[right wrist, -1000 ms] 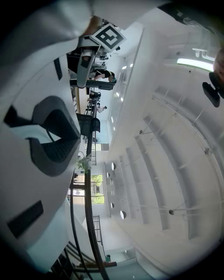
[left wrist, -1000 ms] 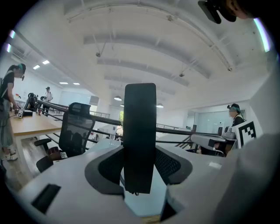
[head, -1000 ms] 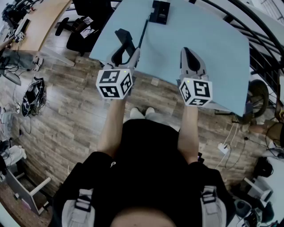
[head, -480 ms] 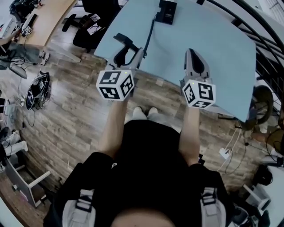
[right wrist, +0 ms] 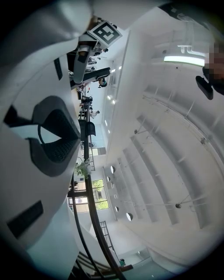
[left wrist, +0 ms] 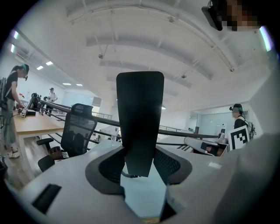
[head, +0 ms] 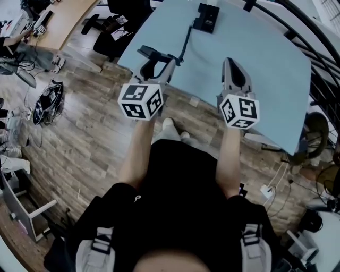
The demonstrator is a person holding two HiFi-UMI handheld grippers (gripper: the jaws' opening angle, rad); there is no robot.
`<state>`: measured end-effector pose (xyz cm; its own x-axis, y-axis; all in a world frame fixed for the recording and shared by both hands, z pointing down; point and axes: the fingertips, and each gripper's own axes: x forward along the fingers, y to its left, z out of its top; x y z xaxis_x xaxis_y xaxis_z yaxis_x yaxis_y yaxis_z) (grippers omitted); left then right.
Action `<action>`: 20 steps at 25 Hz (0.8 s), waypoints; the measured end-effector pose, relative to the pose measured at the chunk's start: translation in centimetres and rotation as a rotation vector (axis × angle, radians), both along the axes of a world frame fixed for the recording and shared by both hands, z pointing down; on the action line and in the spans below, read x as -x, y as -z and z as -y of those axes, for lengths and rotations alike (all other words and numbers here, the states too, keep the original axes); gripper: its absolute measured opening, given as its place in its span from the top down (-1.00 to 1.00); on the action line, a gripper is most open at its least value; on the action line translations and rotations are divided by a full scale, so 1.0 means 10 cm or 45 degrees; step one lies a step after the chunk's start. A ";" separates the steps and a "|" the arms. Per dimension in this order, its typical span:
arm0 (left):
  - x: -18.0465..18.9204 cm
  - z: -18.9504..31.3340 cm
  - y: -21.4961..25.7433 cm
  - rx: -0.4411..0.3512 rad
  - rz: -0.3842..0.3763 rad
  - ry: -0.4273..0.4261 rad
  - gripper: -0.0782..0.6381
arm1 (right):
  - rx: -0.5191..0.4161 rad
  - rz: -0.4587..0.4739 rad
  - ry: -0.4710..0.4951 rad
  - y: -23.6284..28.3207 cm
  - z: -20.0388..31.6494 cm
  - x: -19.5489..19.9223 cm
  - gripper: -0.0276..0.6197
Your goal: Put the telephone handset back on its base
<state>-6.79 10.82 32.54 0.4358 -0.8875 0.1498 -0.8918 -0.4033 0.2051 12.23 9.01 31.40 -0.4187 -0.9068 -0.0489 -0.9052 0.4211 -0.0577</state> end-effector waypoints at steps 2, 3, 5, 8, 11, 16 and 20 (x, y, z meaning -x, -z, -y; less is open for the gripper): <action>0.03 0.04 0.01 -0.005 0.001 -0.001 0.22 | 0.003 -0.005 0.006 -0.01 0.04 0.04 0.93; 0.04 0.08 0.01 -0.006 0.004 -0.003 0.22 | 0.008 -0.007 0.005 -0.03 0.07 0.04 0.93; 0.04 0.15 -0.02 -0.002 0.009 -0.010 0.22 | 0.022 -0.009 -0.005 -0.08 0.13 0.03 0.93; 0.03 0.33 -0.09 0.011 0.015 -0.025 0.22 | 0.039 -0.013 -0.026 -0.16 0.26 -0.01 0.93; 0.00 0.57 -0.14 0.028 0.005 -0.045 0.22 | 0.058 -0.018 -0.058 -0.21 0.46 -0.09 0.93; -0.01 1.08 -0.17 0.042 -0.006 -0.083 0.22 | 0.097 -0.009 -0.109 -0.30 0.89 -0.16 0.93; 0.03 1.50 -0.28 0.072 -0.016 -0.128 0.22 | 0.127 -0.022 -0.128 -0.41 1.29 -0.06 0.93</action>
